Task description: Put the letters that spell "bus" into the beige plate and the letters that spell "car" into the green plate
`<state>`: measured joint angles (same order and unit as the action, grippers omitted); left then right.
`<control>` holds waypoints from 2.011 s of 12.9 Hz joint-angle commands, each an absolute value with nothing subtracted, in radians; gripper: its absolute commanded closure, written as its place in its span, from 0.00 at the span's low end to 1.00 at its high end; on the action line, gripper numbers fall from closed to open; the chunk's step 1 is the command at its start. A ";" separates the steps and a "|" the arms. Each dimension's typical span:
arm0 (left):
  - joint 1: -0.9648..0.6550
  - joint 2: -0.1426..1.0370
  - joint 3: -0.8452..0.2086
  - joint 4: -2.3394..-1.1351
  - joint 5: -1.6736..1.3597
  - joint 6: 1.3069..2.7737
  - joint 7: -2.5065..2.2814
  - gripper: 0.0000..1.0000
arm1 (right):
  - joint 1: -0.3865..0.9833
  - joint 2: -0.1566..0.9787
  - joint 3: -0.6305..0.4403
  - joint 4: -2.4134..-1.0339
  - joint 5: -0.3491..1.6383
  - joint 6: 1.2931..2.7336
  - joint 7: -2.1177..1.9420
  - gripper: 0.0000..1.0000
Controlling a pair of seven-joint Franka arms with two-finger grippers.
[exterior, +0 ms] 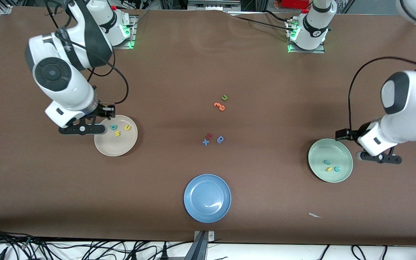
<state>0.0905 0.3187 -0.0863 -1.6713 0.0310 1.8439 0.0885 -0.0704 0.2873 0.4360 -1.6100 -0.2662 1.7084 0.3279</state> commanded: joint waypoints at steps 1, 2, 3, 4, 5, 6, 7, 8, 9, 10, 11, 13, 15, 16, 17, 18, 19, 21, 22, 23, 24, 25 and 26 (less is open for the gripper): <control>-0.006 0.132 0.038 -1.749 -0.002 1.749 0.123 0.00 | -0.066 0.312 0.422 -1.505 -0.189 1.625 0.230 0.29; -0.030 0.092 0.052 -1.749 -0.003 1.729 0.120 0.00 | -0.066 0.295 0.398 -1.503 -0.173 1.615 0.203 0.29; -0.066 0.062 0.089 -1.741 -0.011 1.717 0.120 0.00 | -0.066 0.273 0.371 -1.503 -0.154 1.602 0.169 0.29; -0.078 0.040 0.110 -1.735 -0.043 1.707 0.121 0.00 | -0.064 0.246 0.338 -1.505 -0.128 1.582 0.111 0.29; -0.080 0.019 0.113 -1.733 -0.049 1.709 0.121 0.00 | -0.060 0.221 0.292 -1.511 -0.102 1.577 0.048 0.29; -0.100 0.003 0.117 -1.733 -0.046 1.712 0.126 0.00 | -0.042 0.203 0.235 -1.514 -0.088 1.575 -0.012 0.29; -0.119 -0.005 0.129 -1.733 -0.045 1.718 0.127 0.00 | -0.003 0.187 0.165 -1.519 -0.078 1.572 -0.056 0.29; -0.153 -0.015 0.152 -1.733 -0.044 1.744 0.126 0.00 | 0.029 0.170 0.105 -1.526 -0.057 1.575 -0.084 0.28; -0.176 -0.032 0.181 -1.733 -0.043 1.753 0.126 0.00 | 0.032 0.152 0.086 -1.551 -0.039 1.589 -0.106 0.25; -0.176 -0.049 0.183 -1.743 -0.043 1.752 0.127 0.00 | 0.031 0.137 0.075 -1.566 -0.032 1.604 -0.130 0.23; -0.170 -0.032 0.183 -1.729 -0.044 1.746 0.129 0.00 | 0.029 0.132 0.068 -1.568 -0.031 1.603 -0.135 0.16; -0.164 -0.020 0.175 -1.718 -0.043 1.746 0.126 0.00 | 0.026 0.138 0.061 -1.557 -0.031 1.588 -0.129 0.10; -0.163 -0.025 0.176 -1.720 -0.043 1.730 0.127 0.00 | 0.025 0.144 0.057 -1.529 -0.034 1.583 -0.126 0.00; -0.163 -0.028 0.175 -1.720 -0.043 1.727 0.127 0.00 | 0.025 0.143 0.057 -1.529 -0.035 1.583 -0.123 0.00; -0.163 -0.029 0.173 -1.720 -0.043 1.718 0.126 0.00 | 0.025 0.143 0.057 -1.519 -0.038 1.583 -0.124 0.00; -0.164 -0.028 0.172 -1.718 -0.043 1.717 0.126 0.00 | 0.023 0.143 0.057 -1.499 -0.040 1.583 -0.124 0.00; -0.163 -0.028 0.172 -1.717 -0.043 1.717 0.126 0.00 | 0.018 0.143 0.051 -1.499 -0.040 1.579 -0.126 0.00; -0.163 -0.029 0.175 -1.717 -0.041 1.717 0.129 0.00 | 0.018 0.143 0.032 -1.497 -0.044 1.568 -0.130 0.00; -0.163 -0.028 0.175 -1.717 -0.041 1.717 0.127 0.00 | 0.018 0.143 0.032 -1.493 -0.046 1.566 -0.126 0.00; -0.163 -0.028 0.175 -1.715 -0.041 1.718 0.127 0.00 | 0.020 0.143 0.032 -1.491 -0.046 1.566 -0.126 0.00; -0.161 -0.029 0.175 -1.715 -0.041 1.718 0.127 0.00 | 0.018 0.143 0.029 -1.488 -0.051 1.566 -0.127 0.00; -0.161 -0.029 0.175 -1.717 -0.041 1.718 0.127 0.00 | 0.018 0.140 0.022 -1.488 -0.051 1.568 -0.126 0.00; -0.161 -0.029 0.175 -1.717 -0.041 1.718 0.127 0.00 | 0.018 0.140 0.021 -1.488 -0.049 1.563 -0.126 0.00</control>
<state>-0.1587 -0.0092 0.1674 -1.7054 -0.0203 1.7250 0.1042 0.0144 0.1497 0.0325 -1.5018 -0.0519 1.5866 -0.1146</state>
